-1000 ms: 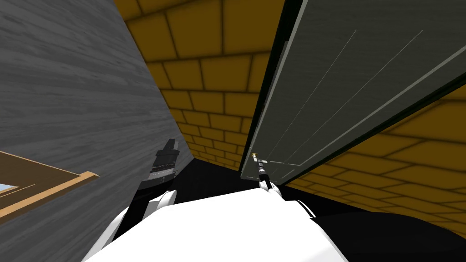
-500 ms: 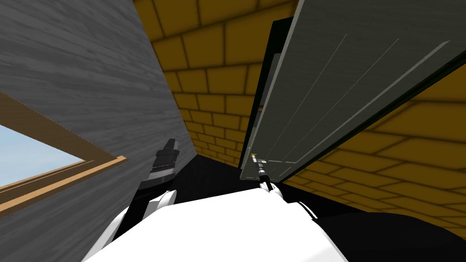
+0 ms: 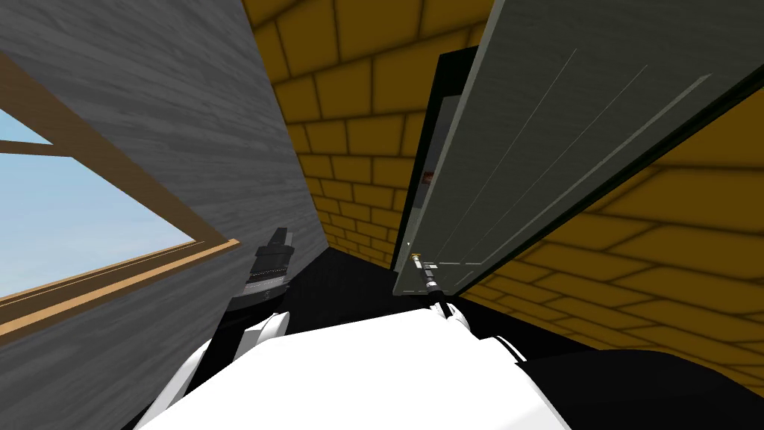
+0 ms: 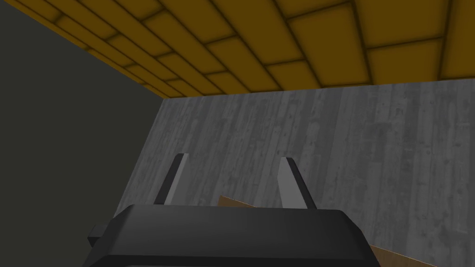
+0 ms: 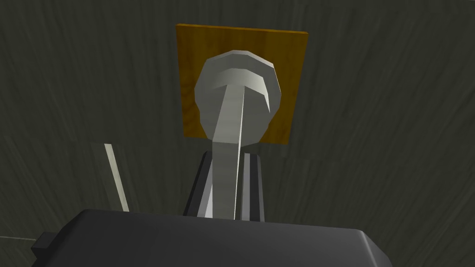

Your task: Pull the door open

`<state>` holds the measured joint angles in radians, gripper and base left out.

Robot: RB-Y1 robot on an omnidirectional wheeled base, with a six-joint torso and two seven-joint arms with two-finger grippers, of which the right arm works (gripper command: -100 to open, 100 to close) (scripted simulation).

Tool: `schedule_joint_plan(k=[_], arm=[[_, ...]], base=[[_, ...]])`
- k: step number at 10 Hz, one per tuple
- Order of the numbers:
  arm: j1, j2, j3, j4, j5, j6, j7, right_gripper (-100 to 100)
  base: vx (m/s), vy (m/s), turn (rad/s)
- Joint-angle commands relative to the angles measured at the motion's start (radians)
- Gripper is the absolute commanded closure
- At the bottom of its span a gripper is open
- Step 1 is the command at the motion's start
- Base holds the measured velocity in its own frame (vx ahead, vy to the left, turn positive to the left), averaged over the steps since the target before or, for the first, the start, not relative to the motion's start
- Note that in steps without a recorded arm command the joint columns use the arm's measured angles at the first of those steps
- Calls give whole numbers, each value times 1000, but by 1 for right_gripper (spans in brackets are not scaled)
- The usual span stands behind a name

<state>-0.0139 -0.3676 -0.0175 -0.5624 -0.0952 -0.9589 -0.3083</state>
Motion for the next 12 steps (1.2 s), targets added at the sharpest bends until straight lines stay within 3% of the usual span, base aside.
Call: schedule_joint_plan(k=[1,3,4,10,12], arm=[[13,-15,24,6,14,-32,-29,100],[25,-28,40,2,24,-49,-48,100],[20,-23,35,1,21,-40,-41,100],[101,-68,66,-9,46,-133,-98,100],[111,-74,70,-11,49,-145,-106,100]], base=[[-204,-89,116],[-241,-67,94],[-110,-24,14],[-214,-67,176],[-141,-59,74]])
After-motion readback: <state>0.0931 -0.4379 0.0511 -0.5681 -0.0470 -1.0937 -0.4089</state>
